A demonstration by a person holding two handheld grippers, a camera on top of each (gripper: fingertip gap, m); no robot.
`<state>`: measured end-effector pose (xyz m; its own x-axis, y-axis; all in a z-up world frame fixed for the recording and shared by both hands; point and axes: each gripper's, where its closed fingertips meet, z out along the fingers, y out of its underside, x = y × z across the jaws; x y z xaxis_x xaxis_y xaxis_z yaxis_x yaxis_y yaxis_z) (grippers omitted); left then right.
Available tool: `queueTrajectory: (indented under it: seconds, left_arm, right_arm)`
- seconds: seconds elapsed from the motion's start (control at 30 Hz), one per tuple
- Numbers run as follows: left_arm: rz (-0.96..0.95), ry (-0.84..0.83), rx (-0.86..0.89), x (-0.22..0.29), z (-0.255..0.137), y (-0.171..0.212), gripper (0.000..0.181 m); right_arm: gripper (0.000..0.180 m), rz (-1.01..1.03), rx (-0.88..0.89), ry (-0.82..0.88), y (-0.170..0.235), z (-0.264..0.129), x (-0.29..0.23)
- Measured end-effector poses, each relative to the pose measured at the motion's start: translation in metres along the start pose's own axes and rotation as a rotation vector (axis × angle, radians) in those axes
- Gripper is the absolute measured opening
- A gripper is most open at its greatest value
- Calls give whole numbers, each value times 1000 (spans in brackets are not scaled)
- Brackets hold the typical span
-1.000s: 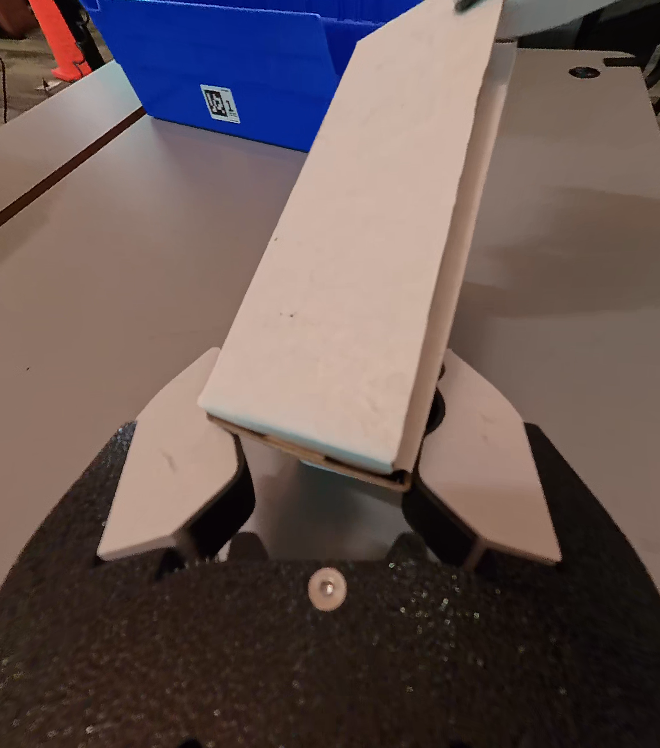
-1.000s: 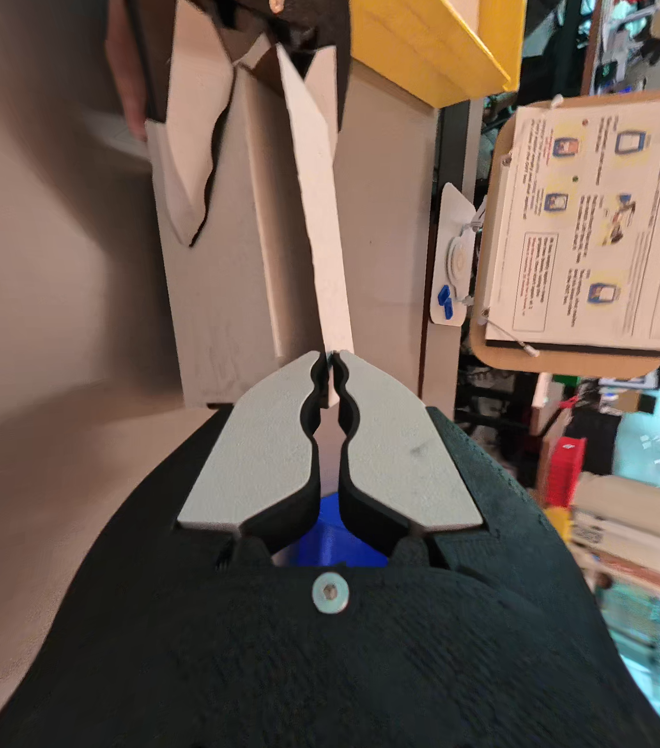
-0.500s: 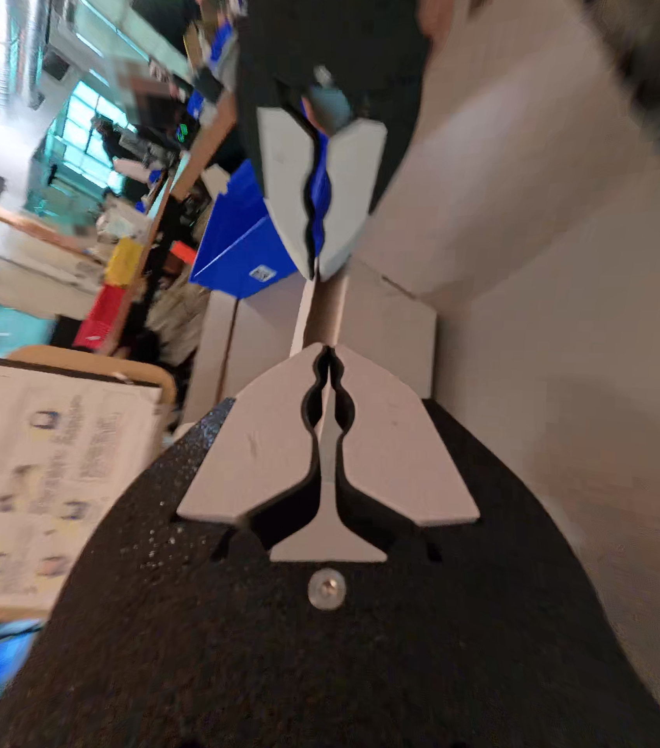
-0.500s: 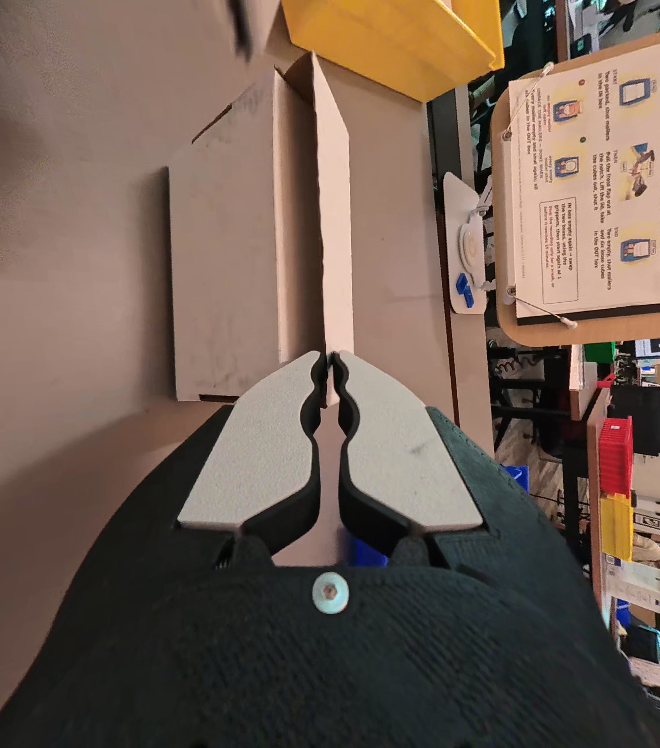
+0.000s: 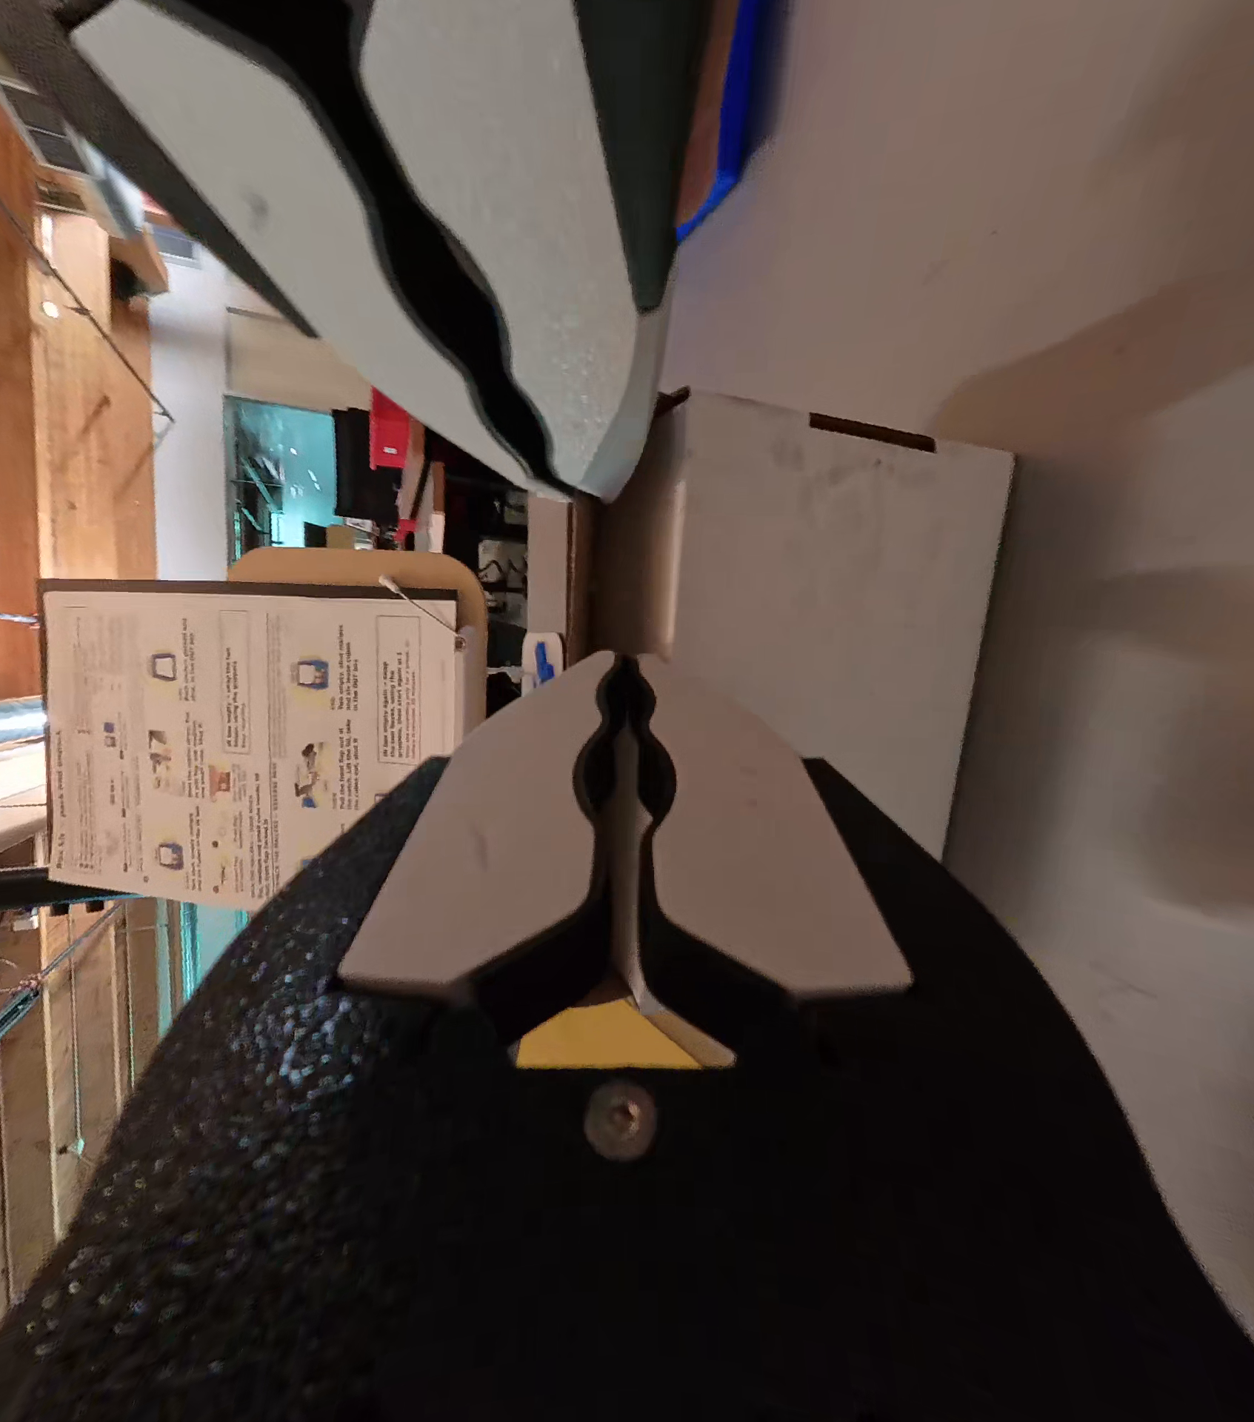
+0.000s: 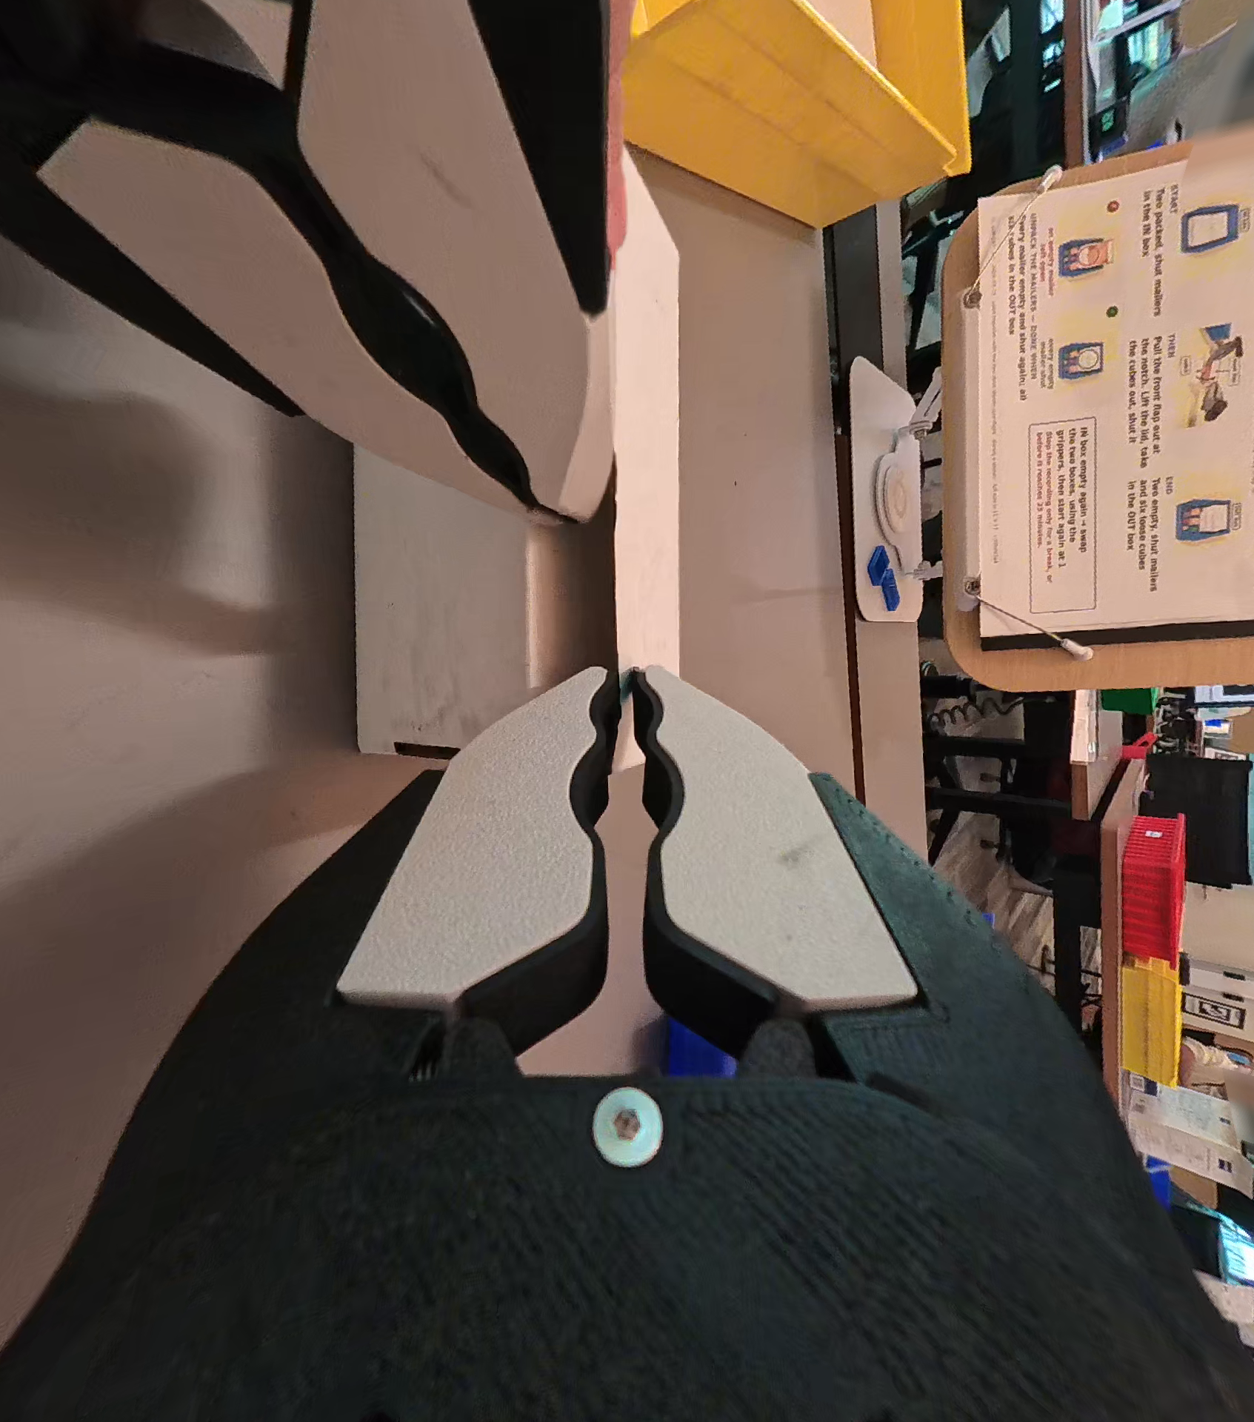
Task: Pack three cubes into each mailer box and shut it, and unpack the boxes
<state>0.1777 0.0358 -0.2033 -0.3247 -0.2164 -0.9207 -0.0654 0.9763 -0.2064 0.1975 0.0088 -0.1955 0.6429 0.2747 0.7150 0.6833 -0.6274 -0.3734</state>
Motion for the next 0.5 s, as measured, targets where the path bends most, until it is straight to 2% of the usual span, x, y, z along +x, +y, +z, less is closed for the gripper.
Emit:
queueTrajectory:
  seconds: [0.03, 0.07, 0.1, 0.13, 0.2, 0.23, 0.33, 0.4, 0.5]
  left_arm:
    - [26, 19, -6, 2, -1, -1, 0]
    - [53, 65, -7, 9, 0, -2, 0]
    - [63, 248, -31, 41, 2, 2, 0]
    - [63, 264, -70, 56, 11, 8, 0]
    - [203, 72, -27, 49, 13, 0, 0]
    - [193, 53, 20, 43, 5, -12, 0]
    - [-50, 39, 155, 15, -11, -37, 0]
    - [-92, -33, 128, -2, -9, -27, 0]
    - [-205, -51, 75, -7, -2, -7, 0]
  right_arm:
    - [3, -2, -13, -1, 1, 1, 1]
    - [3, -6, -35, 7, 4, 2, 4]
    - [2, -2, -48, 60, 7, 2, 15]
    - [2, 12, -23, 127, 4, -2, 30]
    - [2, 89, 7, 50, -2, -10, 34]
    - [2, 81, -23, 36, 1, -11, 34]
    - [2, 60, -29, 38, 9, -8, 31]
    - [2, 87, 23, -3, 7, -6, 21]
    - [3, 43, 28, -9, 7, -4, 8]
